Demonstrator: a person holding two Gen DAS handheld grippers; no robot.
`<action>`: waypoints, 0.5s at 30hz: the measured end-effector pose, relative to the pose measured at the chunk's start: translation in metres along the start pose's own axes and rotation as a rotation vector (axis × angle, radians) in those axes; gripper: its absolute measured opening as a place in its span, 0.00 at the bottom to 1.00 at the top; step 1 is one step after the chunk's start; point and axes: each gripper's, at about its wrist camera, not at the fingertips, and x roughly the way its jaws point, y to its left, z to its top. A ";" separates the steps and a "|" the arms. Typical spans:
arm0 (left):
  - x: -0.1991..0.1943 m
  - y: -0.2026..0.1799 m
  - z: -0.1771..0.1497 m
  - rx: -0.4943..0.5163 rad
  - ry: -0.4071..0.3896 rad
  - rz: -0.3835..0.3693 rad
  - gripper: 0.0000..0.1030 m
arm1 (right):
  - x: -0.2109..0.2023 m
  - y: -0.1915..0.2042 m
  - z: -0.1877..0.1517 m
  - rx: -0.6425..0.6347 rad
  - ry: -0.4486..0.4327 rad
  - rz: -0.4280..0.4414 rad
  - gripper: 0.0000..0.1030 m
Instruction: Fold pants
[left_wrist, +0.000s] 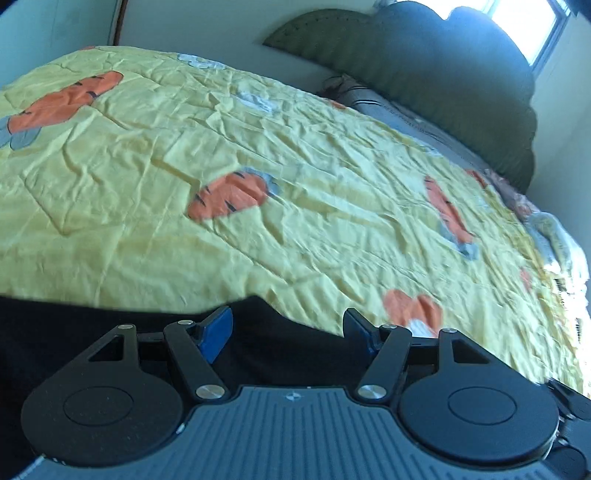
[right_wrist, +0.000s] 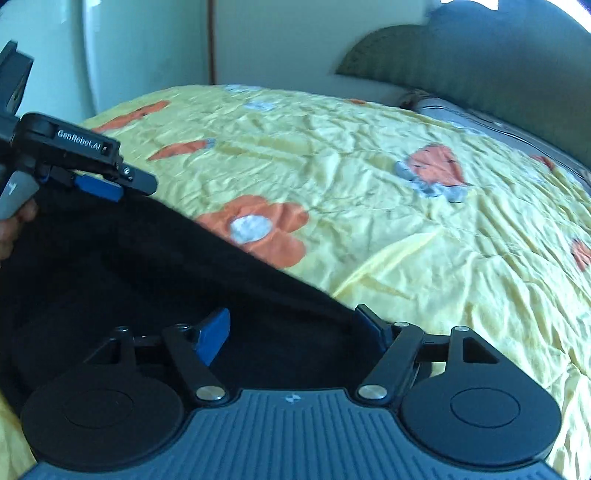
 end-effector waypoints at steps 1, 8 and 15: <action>-0.001 0.000 0.003 -0.005 -0.013 -0.002 0.65 | -0.002 0.005 0.002 0.004 -0.019 -0.018 0.71; -0.030 0.004 -0.012 -0.080 -0.070 -0.144 0.66 | -0.004 0.055 0.023 -0.103 -0.076 0.200 0.70; -0.063 0.034 -0.031 -0.105 -0.130 0.016 0.68 | 0.056 0.088 0.078 -0.271 -0.076 0.286 0.71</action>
